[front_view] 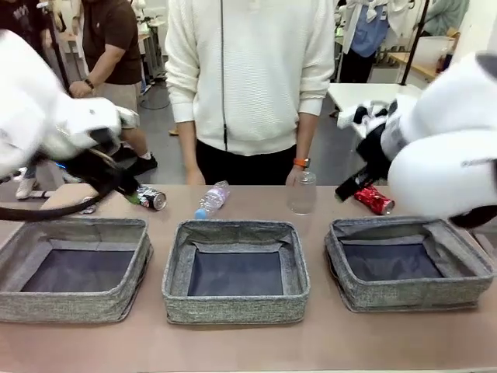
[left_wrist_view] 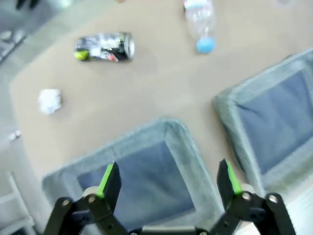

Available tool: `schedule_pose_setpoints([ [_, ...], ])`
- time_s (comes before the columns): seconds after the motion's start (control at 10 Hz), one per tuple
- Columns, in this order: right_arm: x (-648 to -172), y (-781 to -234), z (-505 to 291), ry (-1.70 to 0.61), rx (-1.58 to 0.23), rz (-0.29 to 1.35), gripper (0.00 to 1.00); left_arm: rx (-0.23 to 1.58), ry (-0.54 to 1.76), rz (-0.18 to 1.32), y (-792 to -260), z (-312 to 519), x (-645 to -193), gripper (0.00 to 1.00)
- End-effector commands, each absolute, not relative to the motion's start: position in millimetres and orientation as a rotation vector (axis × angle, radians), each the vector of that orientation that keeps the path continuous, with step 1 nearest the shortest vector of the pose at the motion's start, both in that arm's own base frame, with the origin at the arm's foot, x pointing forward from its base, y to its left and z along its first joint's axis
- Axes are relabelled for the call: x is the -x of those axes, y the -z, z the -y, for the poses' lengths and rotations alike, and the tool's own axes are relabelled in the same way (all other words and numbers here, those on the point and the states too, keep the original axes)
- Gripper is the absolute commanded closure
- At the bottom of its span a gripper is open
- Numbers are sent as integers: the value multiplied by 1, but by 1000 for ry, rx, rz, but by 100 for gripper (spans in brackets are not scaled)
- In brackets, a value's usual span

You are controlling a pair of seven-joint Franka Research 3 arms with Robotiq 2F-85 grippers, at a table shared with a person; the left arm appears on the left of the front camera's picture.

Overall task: Sort the waste into the appropriate baskets.
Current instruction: Pick up the waste item pointed out by the person.

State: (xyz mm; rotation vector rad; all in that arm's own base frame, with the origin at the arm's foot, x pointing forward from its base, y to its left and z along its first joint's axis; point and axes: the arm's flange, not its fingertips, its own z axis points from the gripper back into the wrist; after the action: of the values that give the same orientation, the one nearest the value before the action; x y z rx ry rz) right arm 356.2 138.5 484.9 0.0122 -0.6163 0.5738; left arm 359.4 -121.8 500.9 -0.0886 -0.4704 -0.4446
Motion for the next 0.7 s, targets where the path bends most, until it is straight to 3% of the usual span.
schedule_pose_setpoints([
  [0.0, -275, -546, -133, -537, 7, 660, 0, 182, 435, 628, -571, 106, -281, 0],
  [0.1, -356, -485, -138, -574, -12, 616, 0, 89, 445, 470, -501, 122, -359, 0],
  [0.2, -356, -485, -138, -574, -12, 616, 0, 89, 445, 470, -501, 122, -359, 0],
  [0.3, -309, -539, -130, -557, -5, 650, 0, 138, 435, 547, -565, 109, -307, 0],
  [0.4, -309, -525, -123, -499, -109, 621, 0, 386, 534, 397, -558, 110, -310, 0],
  [0.6, -269, -529, -71, -340, -404, 633, 0, 782, 569, 265, -578, 54, -297, 0],
])
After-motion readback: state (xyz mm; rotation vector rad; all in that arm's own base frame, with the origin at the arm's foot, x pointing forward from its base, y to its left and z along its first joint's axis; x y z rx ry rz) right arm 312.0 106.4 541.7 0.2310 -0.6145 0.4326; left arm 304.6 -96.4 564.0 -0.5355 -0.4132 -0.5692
